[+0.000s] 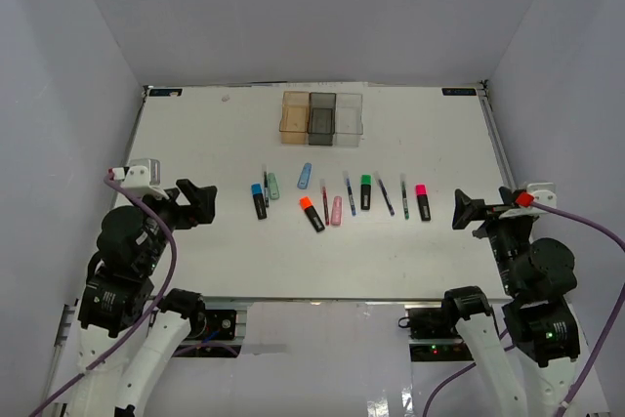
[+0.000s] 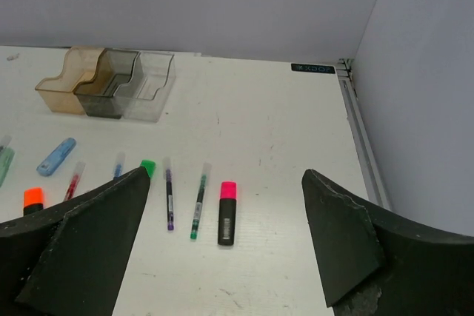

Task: Sort the stationery into containers
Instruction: Pick up the pen from the center of the board.

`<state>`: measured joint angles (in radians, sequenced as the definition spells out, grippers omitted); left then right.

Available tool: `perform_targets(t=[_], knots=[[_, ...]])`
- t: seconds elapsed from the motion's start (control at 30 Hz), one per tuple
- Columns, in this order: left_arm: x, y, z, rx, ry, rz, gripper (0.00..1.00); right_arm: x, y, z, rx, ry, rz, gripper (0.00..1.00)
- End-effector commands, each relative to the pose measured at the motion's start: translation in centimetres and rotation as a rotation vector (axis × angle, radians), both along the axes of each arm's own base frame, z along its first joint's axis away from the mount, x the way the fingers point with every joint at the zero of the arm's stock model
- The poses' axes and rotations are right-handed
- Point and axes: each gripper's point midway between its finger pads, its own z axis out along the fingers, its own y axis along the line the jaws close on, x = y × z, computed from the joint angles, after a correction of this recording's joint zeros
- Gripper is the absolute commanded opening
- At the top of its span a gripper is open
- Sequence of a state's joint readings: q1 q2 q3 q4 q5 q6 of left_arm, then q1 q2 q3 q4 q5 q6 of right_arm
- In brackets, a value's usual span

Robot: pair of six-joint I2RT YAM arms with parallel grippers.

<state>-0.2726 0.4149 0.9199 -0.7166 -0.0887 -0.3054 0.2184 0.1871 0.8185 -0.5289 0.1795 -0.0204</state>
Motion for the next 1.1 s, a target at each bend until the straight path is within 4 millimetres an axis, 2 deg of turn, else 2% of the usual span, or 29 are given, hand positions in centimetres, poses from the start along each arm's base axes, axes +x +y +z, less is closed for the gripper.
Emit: perform_targets(t=[0.0, 0.07, 0.2, 0.27, 0.3, 0.33, 0.37, 0.4, 0.47, 0.5, 0.53, 0.6, 0.67, 0.7, 0.77, 0.8, 0.93, 1.0, 1.03, 1.07], knots=[[0.8, -0.5, -0.9, -0.018, 0.019, -0.007, 0.98, 1.5, 1.1, -1.5, 0.011, 0.077, 0.035, 0.9], [1.3, -0.8, -1.6, -0.024, 0.039, -0.008, 0.98, 2.1, 1.5, -2.7, 0.065, 0.138, 0.034, 0.9], [2.3, -1.8, -3.1, -0.046, 0.092, -0.034, 0.98, 3.8, 4.0, -6.0, 0.069, 0.296, 0.136, 0.9], [3.2, -2.4, -4.0, -0.056, 0.121, -0.048, 0.98, 4.6, 4.7, -6.9, 0.067, 0.34, 0.158, 0.9], [3.5, -2.9, -4.2, -0.062, 0.127, -0.065, 0.98, 5.5, 4.6, -7.9, 0.072, 0.391, 0.135, 0.9], [4.1, -3.1, -4.1, -0.065, 0.12, -0.07, 0.98, 6.1, 4.3, -8.0, 0.091, 0.412, 0.097, 0.9], [4.5, -3.3, -4.2, -0.064, 0.126, -0.072, 0.98, 6.8, 3.3, -8.4, 0.102, 0.433, 0.021, 0.9], [5.3, -3.5, -4.7, -0.059, 0.151, -0.07, 0.98, 7.6, 3.2, -9.5, 0.105, 0.486, -0.005, 0.9], [6.4, -3.8, -4.1, -0.054, 0.141, -0.072, 0.98, 8.8, 2.5, -10.3, 0.1, 0.512, -0.072, 0.9], [7.1, -4.0, -4.7, -0.041, 0.168, -0.072, 0.98, 9.5, 2.4, -11.8, 0.091, 0.567, -0.099, 0.9], [7.7, -3.8, -4.5, -0.035, 0.161, -0.056, 0.98, 10.2, 2.1, -12.3, 0.09, 0.579, -0.125, 0.9], [8.8, -3.4, -5.4, -0.014, 0.173, -0.02, 0.98, 11.1, 1.6, -15.7, 0.061, 0.67, -0.181, 0.9], [9.7, -2.9, -5.5, -0.003, 0.156, 0.011, 0.98, 11.9, 1.7, -17.5, 0.057, 0.715, -0.186, 0.9], [9.8, -3.0, -6.4, 0.006, 0.17, 0.01, 0.98, 12.2, 1.7, -19.7, 0.043, 0.779, -0.194, 0.9], [10.2, -3.2, -7.5, 0.017, 0.193, 0.001, 0.98, 12.8, 2.0, -21.1, 0.052, 0.813, -0.189, 0.91], [10.1, -3.1, -8.5, 0.033, 0.211, -0.001, 0.98, 12.9, 1.9, -22.6, 0.045, 0.851, -0.195, 0.93], [9.8, -2.3, -10.8, 0.061, 0.259, 0.027, 0.98, 13.5, 1.2, -25.4, 0.035, 0.907, -0.229, 1.0], [9.7, -2.1, -10.8, 0.056, 0.258, 0.036, 0.98, 13.8, 1.3, -26.5, 0.039, 0.923, -0.23, 0.93], [9.6, -2.2, -10.9, 0.053, 0.257, 0.034, 0.98, 13.8, 1.3, -27.0, 0.044, 0.929, -0.23, 0.86], [9.6, -2.2, -10.9, 0.051, 0.259, 0.031, 0.98, 13.9, 1.5, -27.7, 0.048, 0.946, -0.221, 0.85]])
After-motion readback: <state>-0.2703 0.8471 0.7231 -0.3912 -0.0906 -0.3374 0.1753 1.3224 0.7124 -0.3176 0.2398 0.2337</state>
